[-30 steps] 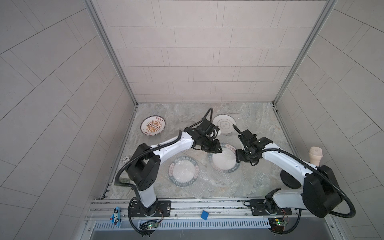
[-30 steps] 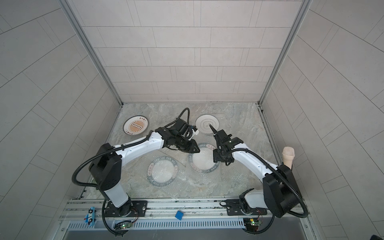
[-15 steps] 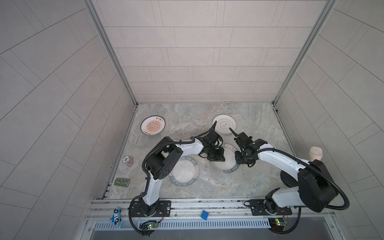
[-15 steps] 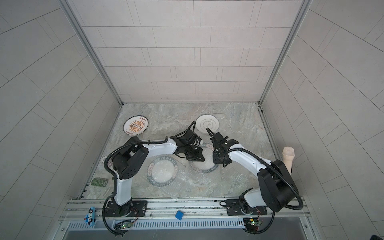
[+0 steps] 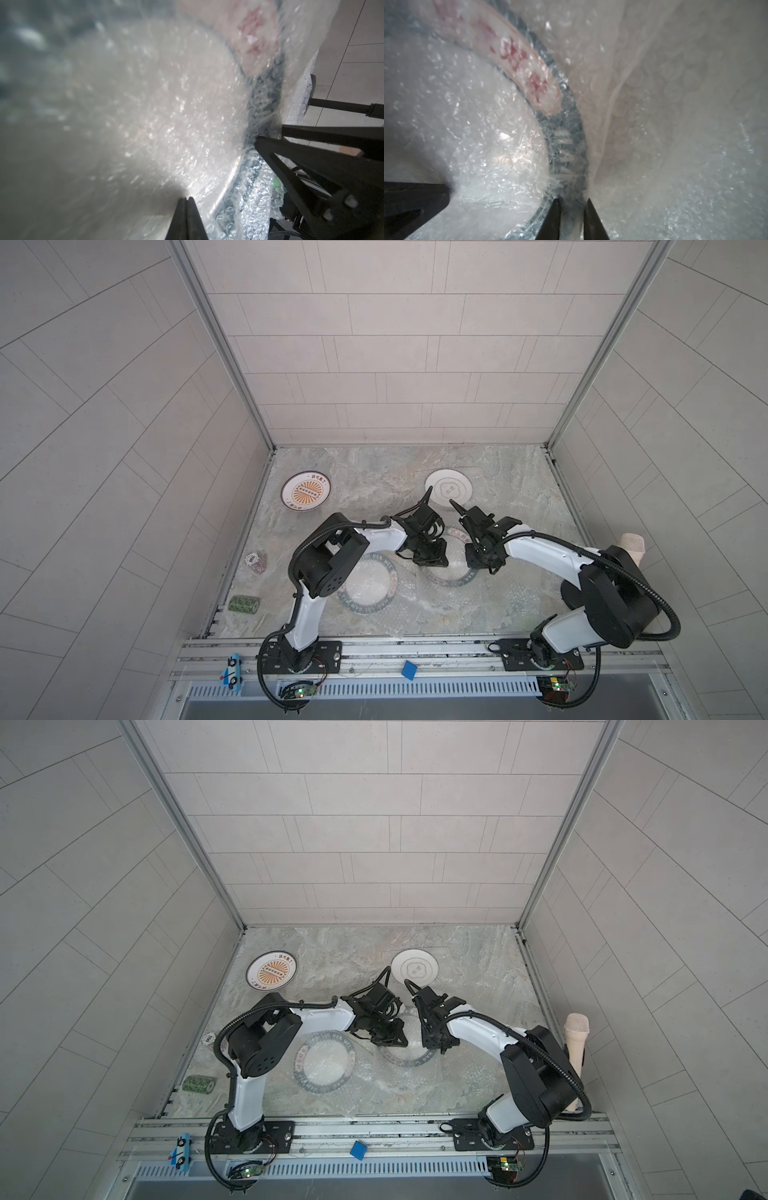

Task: Unpack dinner plates from bubble wrap
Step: Unwrap the bubble wrap at the center of the board.

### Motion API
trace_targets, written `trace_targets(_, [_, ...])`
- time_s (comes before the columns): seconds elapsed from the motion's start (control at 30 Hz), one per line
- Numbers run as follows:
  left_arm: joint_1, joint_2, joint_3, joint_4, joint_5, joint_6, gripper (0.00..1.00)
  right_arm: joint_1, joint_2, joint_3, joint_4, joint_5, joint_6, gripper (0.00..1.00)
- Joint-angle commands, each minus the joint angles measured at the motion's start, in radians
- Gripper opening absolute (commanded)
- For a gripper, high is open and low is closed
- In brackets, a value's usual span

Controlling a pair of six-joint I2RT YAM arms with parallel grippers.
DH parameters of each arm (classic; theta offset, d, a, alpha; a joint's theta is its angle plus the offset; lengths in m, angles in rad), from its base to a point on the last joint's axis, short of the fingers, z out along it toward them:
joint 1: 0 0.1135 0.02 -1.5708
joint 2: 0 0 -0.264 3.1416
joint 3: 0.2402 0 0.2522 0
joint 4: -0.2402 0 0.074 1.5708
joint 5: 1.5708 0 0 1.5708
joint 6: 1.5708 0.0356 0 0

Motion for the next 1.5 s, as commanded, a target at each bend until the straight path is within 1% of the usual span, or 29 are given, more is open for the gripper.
trace_targets(0.0, [-0.001, 0.031, -0.003, -0.081, -0.043, 0.034, 0.07, 0.014, -0.006, 0.022, -0.036, 0.043, 0.014, 0.2])
trace_targets(0.1, [-0.001, 0.034, 0.005, -0.103, -0.053, 0.049, 0.07, 0.017, -0.019, 0.026, -0.045, 0.048, 0.013, 0.19])
trace_targets(0.23, [-0.001, 0.037, 0.007, -0.11, -0.052, 0.054, 0.07, 0.02, -0.009, 0.032, -0.059, 0.074, 0.011, 0.11])
trace_targets(0.53, [-0.003, 0.054, 0.016, -0.147, -0.067, 0.07, 0.07, 0.023, -0.022, 0.047, -0.084, 0.107, 0.017, 0.07])
trace_targets(0.63, [-0.002, 0.062, 0.019, -0.163, -0.072, 0.072, 0.06, 0.018, -0.016, 0.052, -0.086, 0.108, 0.017, 0.0])
trace_targets(0.8, [-0.001, 0.063, 0.022, -0.195, -0.092, 0.09, 0.07, -0.02, -0.027, 0.04, -0.054, 0.056, 0.017, 0.0])
trace_targets(0.97, [-0.001, 0.066, 0.018, -0.208, -0.098, 0.097, 0.06, -0.096, -0.061, -0.002, 0.008, -0.056, 0.017, 0.0])
trace_targets(1.03, [-0.001, 0.066, 0.017, -0.207, -0.095, 0.098, 0.06, -0.111, -0.071, -0.011, 0.014, -0.072, 0.013, 0.0])
trace_targets(1.13, [-0.001, 0.066, 0.021, -0.199, -0.087, 0.098, 0.06, -0.094, -0.085, -0.002, 0.014, -0.05, -0.008, 0.11])
trace_targets(1.2, [-0.001, 0.068, 0.021, -0.185, -0.075, 0.094, 0.06, -0.067, -0.079, 0.018, -0.004, -0.007, -0.015, 0.18])
trace_targets(1.27, [-0.001, 0.073, 0.021, -0.173, -0.063, 0.088, 0.06, -0.044, -0.053, 0.042, -0.03, 0.042, -0.017, 0.22])
trace_targets(1.47, [-0.002, 0.065, 0.013, -0.162, -0.056, 0.083, 0.06, -0.013, 0.011, 0.071, -0.04, 0.108, -0.03, 0.29])
